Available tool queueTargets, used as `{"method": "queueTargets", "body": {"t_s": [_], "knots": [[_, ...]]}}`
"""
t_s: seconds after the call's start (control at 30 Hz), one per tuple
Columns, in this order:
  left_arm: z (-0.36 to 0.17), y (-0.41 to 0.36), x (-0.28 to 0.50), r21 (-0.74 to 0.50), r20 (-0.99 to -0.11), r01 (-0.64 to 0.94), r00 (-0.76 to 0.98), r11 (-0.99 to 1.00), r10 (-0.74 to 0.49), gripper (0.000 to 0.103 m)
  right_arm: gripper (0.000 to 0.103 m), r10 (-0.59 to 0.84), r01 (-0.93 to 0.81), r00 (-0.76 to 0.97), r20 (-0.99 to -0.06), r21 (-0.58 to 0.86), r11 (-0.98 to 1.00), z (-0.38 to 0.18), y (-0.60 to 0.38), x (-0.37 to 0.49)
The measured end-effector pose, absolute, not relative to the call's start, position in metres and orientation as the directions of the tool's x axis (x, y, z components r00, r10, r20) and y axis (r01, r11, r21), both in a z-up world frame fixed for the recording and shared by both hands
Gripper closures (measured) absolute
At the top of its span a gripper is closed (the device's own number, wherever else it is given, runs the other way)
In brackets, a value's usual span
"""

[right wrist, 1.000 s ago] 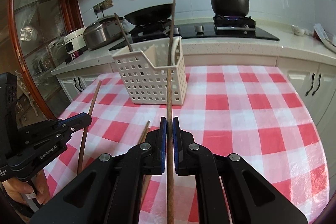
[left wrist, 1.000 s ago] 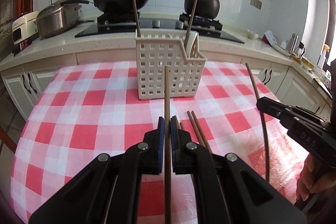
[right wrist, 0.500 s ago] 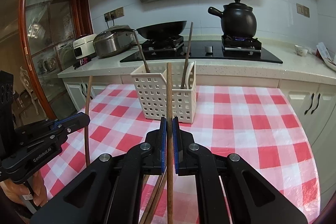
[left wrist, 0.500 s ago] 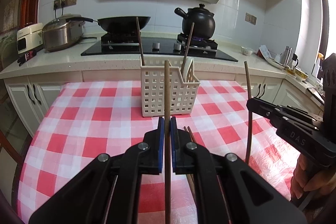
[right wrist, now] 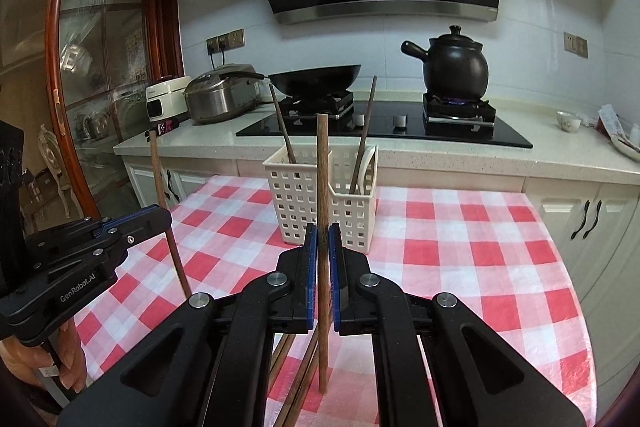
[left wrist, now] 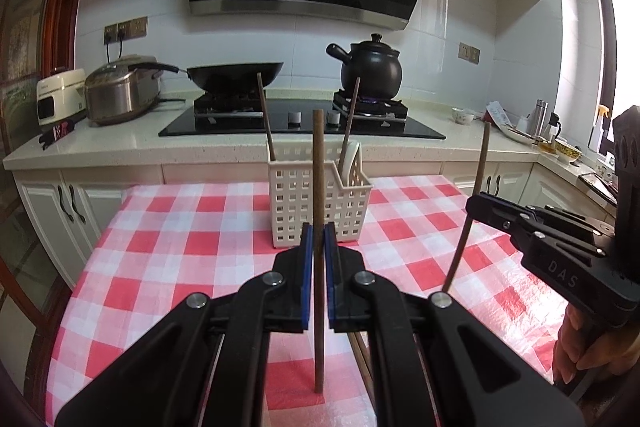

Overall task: Organize utensils
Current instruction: 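Lower both chopsticks into the white basket and open both grippers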

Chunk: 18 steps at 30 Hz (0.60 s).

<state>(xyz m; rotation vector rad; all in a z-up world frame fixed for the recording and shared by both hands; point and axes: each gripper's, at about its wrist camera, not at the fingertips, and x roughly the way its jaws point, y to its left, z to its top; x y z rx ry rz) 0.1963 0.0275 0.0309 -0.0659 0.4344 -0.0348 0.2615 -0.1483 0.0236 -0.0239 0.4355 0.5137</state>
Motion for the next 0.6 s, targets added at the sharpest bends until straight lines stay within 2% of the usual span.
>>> {"method": "queueTargets", "body": {"t_s": [0.6], "knots": [[0.068,0.027,0.233,-0.006,-0.360,0.031,0.933,0.999,-0.031,0.097,0.097,0.473,-0.491,0.805,-0.358,0.045,0.870,0.055,-0.135,0.298]]}}
